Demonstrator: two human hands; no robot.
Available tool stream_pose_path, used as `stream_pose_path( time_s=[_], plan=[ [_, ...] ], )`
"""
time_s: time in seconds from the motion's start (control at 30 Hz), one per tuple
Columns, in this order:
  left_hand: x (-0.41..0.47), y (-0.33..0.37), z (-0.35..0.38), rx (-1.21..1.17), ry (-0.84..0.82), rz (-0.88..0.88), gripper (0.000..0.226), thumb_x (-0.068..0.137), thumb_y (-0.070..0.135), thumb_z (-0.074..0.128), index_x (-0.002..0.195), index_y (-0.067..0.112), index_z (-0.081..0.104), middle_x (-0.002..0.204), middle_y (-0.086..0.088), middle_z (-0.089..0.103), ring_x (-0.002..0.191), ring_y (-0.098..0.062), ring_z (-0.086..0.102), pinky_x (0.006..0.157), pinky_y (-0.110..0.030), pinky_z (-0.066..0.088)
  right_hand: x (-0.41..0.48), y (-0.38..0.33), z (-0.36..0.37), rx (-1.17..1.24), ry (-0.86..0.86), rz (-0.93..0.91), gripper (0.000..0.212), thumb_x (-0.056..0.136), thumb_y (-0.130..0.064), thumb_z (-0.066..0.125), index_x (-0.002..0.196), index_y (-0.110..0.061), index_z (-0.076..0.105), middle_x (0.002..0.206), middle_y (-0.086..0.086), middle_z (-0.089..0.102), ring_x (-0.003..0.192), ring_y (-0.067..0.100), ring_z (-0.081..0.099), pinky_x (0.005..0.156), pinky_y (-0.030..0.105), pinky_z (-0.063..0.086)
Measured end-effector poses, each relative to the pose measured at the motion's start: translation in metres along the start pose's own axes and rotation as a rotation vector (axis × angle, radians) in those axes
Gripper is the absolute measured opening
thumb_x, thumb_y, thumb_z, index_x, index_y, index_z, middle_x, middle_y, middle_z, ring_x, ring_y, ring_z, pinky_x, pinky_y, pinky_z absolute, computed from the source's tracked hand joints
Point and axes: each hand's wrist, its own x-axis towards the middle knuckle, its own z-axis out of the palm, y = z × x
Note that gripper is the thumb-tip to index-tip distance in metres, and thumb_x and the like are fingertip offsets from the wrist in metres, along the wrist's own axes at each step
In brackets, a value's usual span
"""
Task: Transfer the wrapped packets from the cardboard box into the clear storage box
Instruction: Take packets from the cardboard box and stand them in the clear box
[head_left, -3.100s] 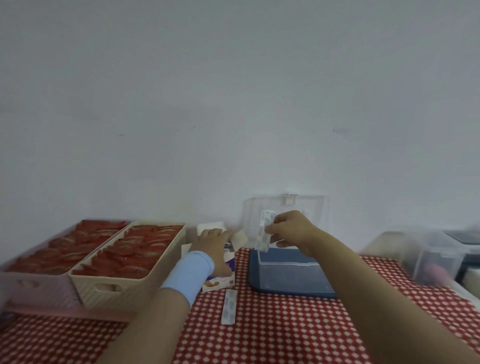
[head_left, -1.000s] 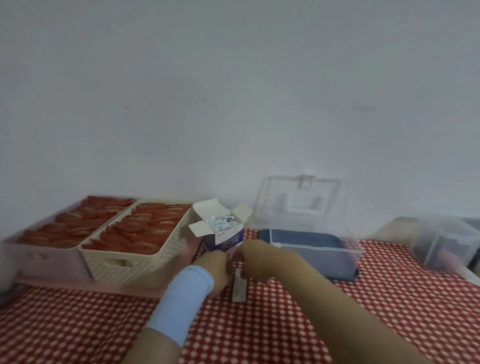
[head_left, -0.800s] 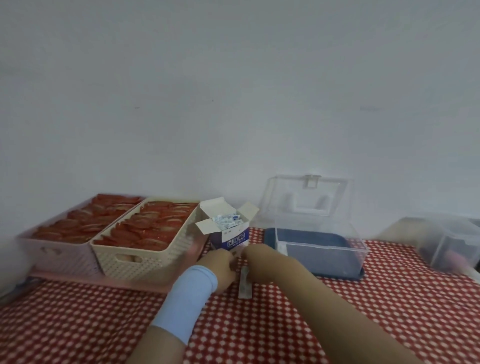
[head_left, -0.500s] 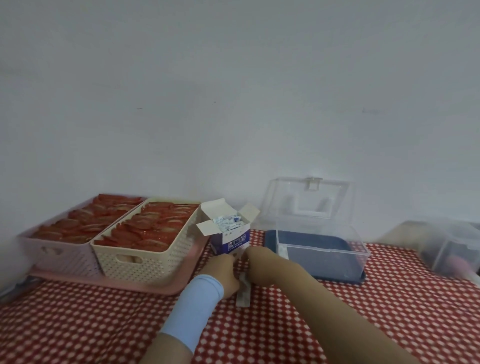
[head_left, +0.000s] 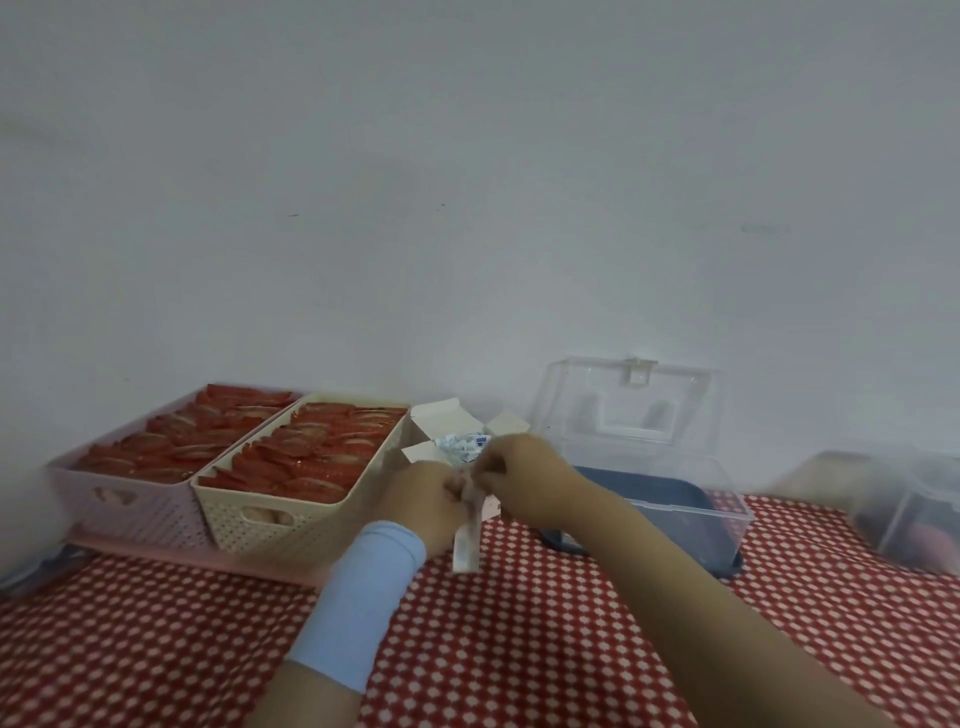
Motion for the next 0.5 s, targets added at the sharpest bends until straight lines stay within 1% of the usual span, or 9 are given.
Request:
stream_pose_path(
  time_s=[0.03,0.1,0.13,0.17,0.23,0.33,0.37,0.43,0.5],
  plan=[
    [0.002,0.0,-0.009,-0.035,0.043,0.002,0.025,0.089,0.025,0.059,0.065,0.023,0.062,0.071,0.008,0.063,0.077,-0.017,0.06,0.065,-0.026,0.041,0.003,-0.003,-0.006,0.045,0.056,-0.023,0.019,0.098,-0.014,0.058,0.113,-0.013,0.07,0.11,0.003,0.067,0.084,0.013,0.06,0.079,0.025,0.053],
    [0.006,0.001,-0.032,-0.097,0.152,0.024,0.02,0.089,0.025,0.061,0.069,0.025,0.062,0.079,0.004,0.065,0.076,-0.016,0.058,0.061,-0.026,0.038,0.013,-0.006,-0.016,0.084,0.141,-0.052,0.021,0.097,-0.013,0.059,0.116,-0.014,0.069,0.107,-0.001,0.065,0.087,0.012,0.059,0.079,0.023,0.053],
    [0.009,0.001,-0.041,-0.125,0.21,0.03,0.017,0.089,0.023,0.061,0.073,0.023,0.063,0.082,0.001,0.066,0.077,-0.018,0.06,0.062,-0.027,0.04,0.018,-0.007,-0.02,0.066,0.156,-0.065,0.021,0.097,-0.013,0.06,0.115,-0.015,0.07,0.108,-0.002,0.065,0.091,0.011,0.06,0.079,0.021,0.051],
    [0.014,0.001,-0.049,-0.167,0.259,0.03,0.013,0.088,0.021,0.062,0.076,0.02,0.064,0.084,-0.001,0.069,0.078,-0.02,0.062,0.065,-0.029,0.044,0.023,-0.008,-0.022,0.039,0.156,-0.071,0.021,0.097,-0.013,0.06,0.114,-0.016,0.072,0.11,-0.002,0.067,0.095,0.011,0.061,0.081,0.019,0.049],
    [0.026,-0.002,-0.058,-0.274,0.322,0.011,0.007,0.087,0.017,0.064,0.082,0.014,0.068,0.084,-0.004,0.072,0.079,-0.023,0.068,0.072,-0.035,0.054,0.035,-0.009,-0.024,-0.016,0.137,-0.07,0.021,0.098,-0.013,0.059,0.111,-0.018,0.074,0.115,-0.002,0.07,0.102,0.013,0.064,0.087,0.023,0.051],
    [0.041,-0.01,-0.059,-0.409,0.407,-0.011,0.006,0.085,0.014,0.065,0.081,0.015,0.07,0.082,-0.003,0.073,0.08,-0.024,0.07,0.077,-0.044,0.058,0.054,-0.009,-0.014,-0.153,0.105,-0.065,0.026,0.1,-0.016,0.055,0.118,-0.024,0.072,0.124,-0.005,0.068,0.11,0.015,0.063,0.094,0.031,0.053],
    [0.044,-0.013,-0.057,-0.423,0.435,-0.02,0.007,0.085,0.014,0.065,0.081,0.014,0.07,0.082,-0.003,0.073,0.081,-0.024,0.069,0.078,-0.044,0.058,0.06,-0.009,-0.009,-0.209,0.091,-0.066,0.029,0.101,-0.016,0.054,0.123,-0.026,0.069,0.127,-0.005,0.066,0.112,0.016,0.062,0.096,0.033,0.052],
    [0.05,-0.021,-0.05,-0.438,0.481,-0.052,0.007,0.086,0.012,0.064,0.083,0.011,0.07,0.083,-0.004,0.073,0.082,-0.023,0.068,0.077,-0.039,0.056,0.072,-0.008,0.001,-0.292,0.051,-0.081,0.036,0.101,-0.013,0.052,0.132,-0.027,0.064,0.131,-0.005,0.065,0.116,0.017,0.06,0.097,0.035,0.052],
    [0.054,-0.028,-0.045,-0.462,0.498,-0.072,0.008,0.087,0.012,0.064,0.085,0.009,0.071,0.083,-0.004,0.073,0.082,-0.023,0.067,0.074,-0.035,0.053,0.083,-0.006,0.009,-0.349,0.011,-0.1,0.038,0.1,-0.012,0.055,0.134,-0.026,0.062,0.131,-0.004,0.063,0.116,0.019,0.06,0.096,0.035,0.052]
  ],
)
